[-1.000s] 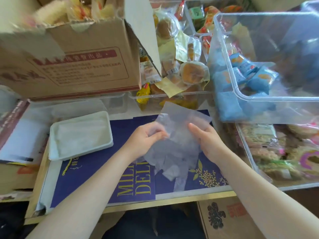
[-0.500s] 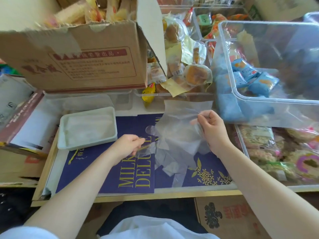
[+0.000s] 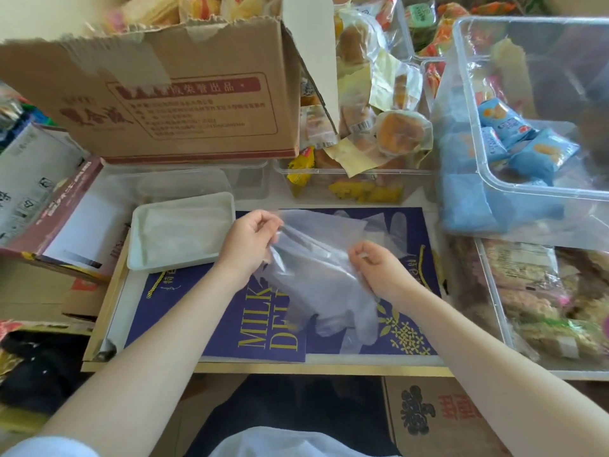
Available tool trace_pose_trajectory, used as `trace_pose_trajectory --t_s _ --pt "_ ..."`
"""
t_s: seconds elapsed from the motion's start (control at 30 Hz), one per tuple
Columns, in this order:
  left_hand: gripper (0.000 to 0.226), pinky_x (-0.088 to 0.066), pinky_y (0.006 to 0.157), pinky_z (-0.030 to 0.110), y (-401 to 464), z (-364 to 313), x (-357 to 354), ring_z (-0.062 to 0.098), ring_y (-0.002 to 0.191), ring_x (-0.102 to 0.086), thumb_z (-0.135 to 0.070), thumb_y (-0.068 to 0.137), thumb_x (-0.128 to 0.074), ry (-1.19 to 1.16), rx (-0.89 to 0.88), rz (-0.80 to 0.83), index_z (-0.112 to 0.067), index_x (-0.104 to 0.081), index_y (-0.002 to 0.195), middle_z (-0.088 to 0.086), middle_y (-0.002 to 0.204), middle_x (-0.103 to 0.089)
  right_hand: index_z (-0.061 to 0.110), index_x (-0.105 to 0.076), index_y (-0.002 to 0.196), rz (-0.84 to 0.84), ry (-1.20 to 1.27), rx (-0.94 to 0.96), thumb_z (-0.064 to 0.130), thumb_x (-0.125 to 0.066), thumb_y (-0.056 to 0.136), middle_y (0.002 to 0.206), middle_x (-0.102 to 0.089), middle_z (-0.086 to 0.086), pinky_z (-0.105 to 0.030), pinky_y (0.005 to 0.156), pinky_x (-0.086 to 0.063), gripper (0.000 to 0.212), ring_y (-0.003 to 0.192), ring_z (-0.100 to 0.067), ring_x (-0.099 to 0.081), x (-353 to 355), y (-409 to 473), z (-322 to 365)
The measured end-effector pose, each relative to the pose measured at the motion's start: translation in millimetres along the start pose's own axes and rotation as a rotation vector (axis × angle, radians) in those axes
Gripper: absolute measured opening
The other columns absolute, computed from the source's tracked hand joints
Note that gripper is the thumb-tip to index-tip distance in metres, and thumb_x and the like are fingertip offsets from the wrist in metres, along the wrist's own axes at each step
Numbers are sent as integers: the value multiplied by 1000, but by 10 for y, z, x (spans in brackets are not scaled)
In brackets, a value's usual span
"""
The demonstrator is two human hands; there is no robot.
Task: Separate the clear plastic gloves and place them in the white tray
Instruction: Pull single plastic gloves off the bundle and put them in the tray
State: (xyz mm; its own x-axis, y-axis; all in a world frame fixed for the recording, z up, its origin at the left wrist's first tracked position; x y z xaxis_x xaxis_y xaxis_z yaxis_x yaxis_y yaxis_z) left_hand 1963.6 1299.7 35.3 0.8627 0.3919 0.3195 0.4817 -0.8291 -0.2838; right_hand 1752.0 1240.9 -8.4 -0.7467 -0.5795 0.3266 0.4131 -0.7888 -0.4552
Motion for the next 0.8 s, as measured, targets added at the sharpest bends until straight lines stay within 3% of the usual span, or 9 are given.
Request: trace_pose_trajectory --t_s 0.07,0.13,0.2,0.3,0.43,0.53,0.67,0.73,0.8 --pt "21 -37 47 26 -29 117 179 10 46 -42 -19 94 -51 154 18 -78 -21 -60 76 -1 61 -50 11 -52 112 -94 -299 -41 14 -47 96 105 -61 -10 -23 65 -46 17 80 -14 -59 59 82 -227" --pt "19 -40 43 28 -103 224 286 16 43 -45 -24 94 -50 339 38 -72 -18 -62 80 -1 56 -50 12 -44 130 -177 -610 -95 20 -48 95 134 -46 -14 -37 92 -40 35 118 -30 -45 155 159 -440" --pt "19 -35 35 22 -186 328 304 8 31 -41 -24 95 -49 457 40 -20 -17 -64 85 -7 47 -47 9 -35 137 -218 -708 -127 23 -44 96 145 -31 -16 -43 101 -33 44 130 -36 -30 194 214 -566" --pt "20 -28 36 12 -271 456 260 -4 36 -45 -20 95 -50 526 47 44 -14 -66 84 -17 46 -46 3 -30 138 -231 -703 -174 30 -46 95 145 -28 -19 -46 99 -34 53 128 -40 -30 213 304 -644" --pt "19 -33 39 9 -289 496 196 -6 39 -46 -18 94 -53 508 14 54 -14 -66 81 -16 43 -50 -2 -34 131 -235 -653 -194 26 -64 87 135 -32 -24 -45 94 -40 60 114 -44 -44 236 440 -667" --pt "19 -32 45 14 -248 495 136 3 43 -43 -20 92 -55 468 -22 80 -20 -66 76 -13 45 -51 4 -43 116 -247 -565 -178 18 -63 87 117 -53 -21 -42 82 -47 38 99 -40 -56 225 467 -679" --pt "18 -33 54 18 -217 428 51 8 56 -41 -22 90 -58 351 -27 163 -23 -69 76 5 63 -57 19 -57 95 -315 -675 -70 32 -59 87 94 -63 -5 -36 83 -33 16 101 -32 -52 358 427 -522" --pt "19 -38 59 10 -212 343 42 2 63 -51 -21 91 -57 255 -32 157 -24 -70 77 -6 70 -66 24 -57 81 -302 -427 -37 31 -62 86 90 -62 2 -35 84 -34 10 100 -23 -54 455 394 -436" --pt "24 -41 65 4 -174 257 76 -10 73 -57 -19 93 -54 150 -41 83 -27 -69 77 -23 75 -68 20 -55 73 -195 -13 -6 18 -66 85 95 -64 4 -28 81 -44 16 100 -18 -59 498 310 -312"
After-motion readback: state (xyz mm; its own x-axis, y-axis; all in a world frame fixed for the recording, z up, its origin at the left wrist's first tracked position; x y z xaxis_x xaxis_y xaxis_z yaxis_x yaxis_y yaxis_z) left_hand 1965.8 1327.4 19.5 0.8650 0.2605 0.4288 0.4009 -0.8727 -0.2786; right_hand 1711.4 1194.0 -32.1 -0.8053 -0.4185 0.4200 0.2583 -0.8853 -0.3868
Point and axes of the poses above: each hand's wrist, its own y-axis towards the middle knuckle, its own x-axis out of the back of the hand, z = x × y, the point moved 7 cm from there along y, towards the middle knuckle
